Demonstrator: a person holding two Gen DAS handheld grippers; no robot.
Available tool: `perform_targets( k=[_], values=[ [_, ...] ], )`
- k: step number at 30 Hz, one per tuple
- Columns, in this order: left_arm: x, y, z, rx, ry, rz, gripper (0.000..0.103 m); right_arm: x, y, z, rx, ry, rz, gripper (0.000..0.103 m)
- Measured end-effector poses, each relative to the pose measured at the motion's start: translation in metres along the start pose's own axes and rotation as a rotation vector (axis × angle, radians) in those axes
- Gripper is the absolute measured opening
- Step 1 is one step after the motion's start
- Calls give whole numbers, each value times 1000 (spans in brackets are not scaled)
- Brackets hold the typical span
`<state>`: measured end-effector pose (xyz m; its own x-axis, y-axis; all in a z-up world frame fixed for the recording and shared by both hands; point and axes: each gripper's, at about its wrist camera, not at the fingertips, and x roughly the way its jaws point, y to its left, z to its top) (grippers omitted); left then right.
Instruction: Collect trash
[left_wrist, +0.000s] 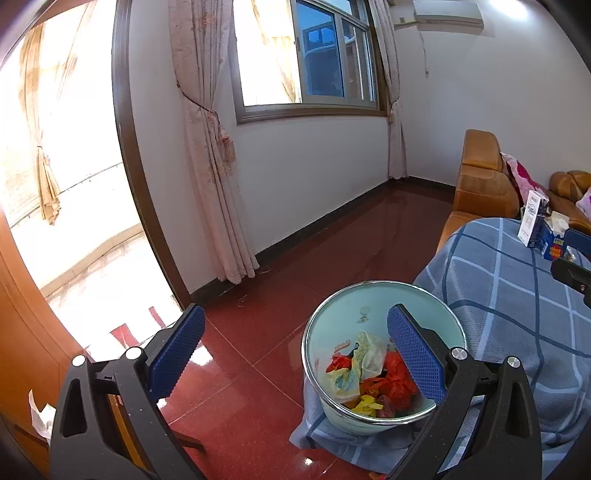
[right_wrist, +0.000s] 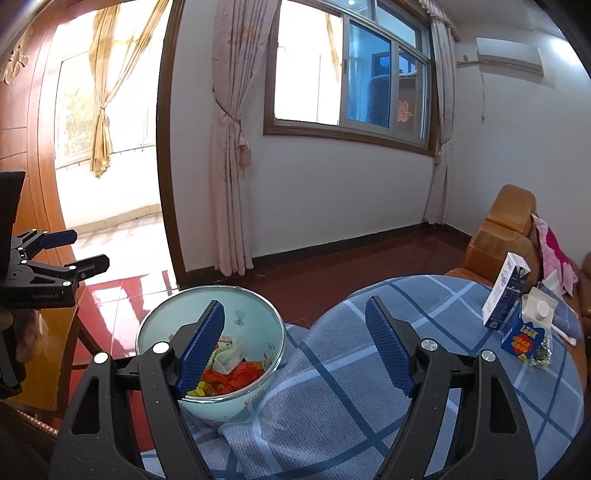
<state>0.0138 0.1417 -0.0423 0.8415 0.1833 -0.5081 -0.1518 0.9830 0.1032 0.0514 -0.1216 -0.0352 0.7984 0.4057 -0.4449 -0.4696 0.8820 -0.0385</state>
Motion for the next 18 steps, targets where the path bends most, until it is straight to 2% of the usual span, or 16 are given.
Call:
perform_targets(
  k=[18],
  values=[
    [0,-1,-1,9,-2,20,97,-1,-2,-2,15,-5,6,78]
  ],
)
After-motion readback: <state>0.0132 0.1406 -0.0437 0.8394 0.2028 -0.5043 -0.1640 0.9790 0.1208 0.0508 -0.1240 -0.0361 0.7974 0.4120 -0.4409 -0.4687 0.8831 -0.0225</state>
